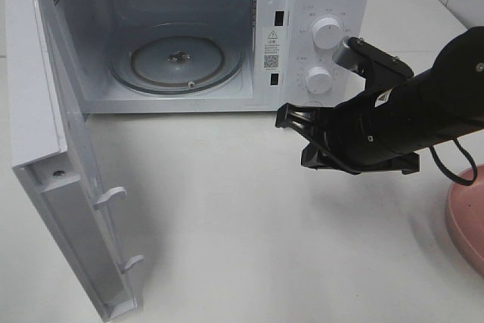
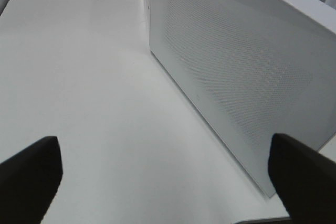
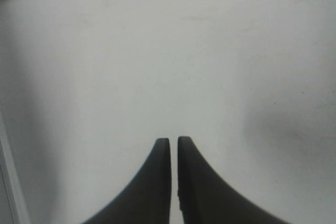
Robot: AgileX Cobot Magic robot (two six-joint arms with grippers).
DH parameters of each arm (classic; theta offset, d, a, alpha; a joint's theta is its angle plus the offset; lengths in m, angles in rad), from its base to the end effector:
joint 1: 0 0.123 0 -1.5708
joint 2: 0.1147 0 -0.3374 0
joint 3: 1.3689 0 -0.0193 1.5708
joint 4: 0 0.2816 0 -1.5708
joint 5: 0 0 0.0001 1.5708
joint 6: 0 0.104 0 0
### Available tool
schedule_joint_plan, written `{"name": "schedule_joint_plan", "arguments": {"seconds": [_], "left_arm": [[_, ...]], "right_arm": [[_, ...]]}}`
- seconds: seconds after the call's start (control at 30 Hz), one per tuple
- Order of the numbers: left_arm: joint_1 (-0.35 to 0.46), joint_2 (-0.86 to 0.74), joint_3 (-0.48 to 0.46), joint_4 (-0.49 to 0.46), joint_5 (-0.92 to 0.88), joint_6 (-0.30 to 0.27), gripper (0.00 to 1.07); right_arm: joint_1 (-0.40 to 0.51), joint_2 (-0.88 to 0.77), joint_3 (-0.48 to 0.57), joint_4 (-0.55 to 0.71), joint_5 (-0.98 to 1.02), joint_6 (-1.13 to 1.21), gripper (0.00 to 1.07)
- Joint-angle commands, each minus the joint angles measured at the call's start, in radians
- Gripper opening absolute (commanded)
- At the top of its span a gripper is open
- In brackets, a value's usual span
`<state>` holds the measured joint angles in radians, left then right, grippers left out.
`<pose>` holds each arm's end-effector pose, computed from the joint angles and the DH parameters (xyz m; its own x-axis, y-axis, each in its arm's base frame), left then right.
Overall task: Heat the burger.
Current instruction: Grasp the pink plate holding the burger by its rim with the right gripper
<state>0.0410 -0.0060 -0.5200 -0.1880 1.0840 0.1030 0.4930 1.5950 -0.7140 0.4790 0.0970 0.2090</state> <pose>-0.0238 -0.0182 0.2915 -0.4451 -0.0042 -0.8955 0.1136 0.9917 -0.0611 0.2832 0.1575 0.1898 -0.8407 0.2668 -0.4712 0.0449 0.9016 0.4303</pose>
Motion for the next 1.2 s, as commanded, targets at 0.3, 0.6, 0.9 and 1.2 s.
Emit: {"name": "schedule_joint_plan", "arguments": {"seconds": [0.3, 0.6, 0.9, 1.2], "left_arm": [[-0.002, -0.016, 0.002, -0.001, -0.009, 0.001, 1.00], [-0.002, -0.016, 0.002, -0.001, -0.009, 0.001, 1.00], [-0.002, -0.016, 0.002, -0.001, -0.009, 0.001, 1.00], [-0.002, -0.016, 0.002, -0.001, -0.009, 0.001, 1.00]], "right_arm": [[-0.002, -0.135, -0.001, -0.431, 0.377, -0.054, 0.12], [-0.034, -0.201, -0.001, -0.551, 0.506, -0.018, 0.24], [-0.117, -0.209, -0.001, -0.644, 0.636, -0.017, 0.98], [-0.246, -0.208, -0.001, -0.654, 0.645, -0.014, 1.00]]}}
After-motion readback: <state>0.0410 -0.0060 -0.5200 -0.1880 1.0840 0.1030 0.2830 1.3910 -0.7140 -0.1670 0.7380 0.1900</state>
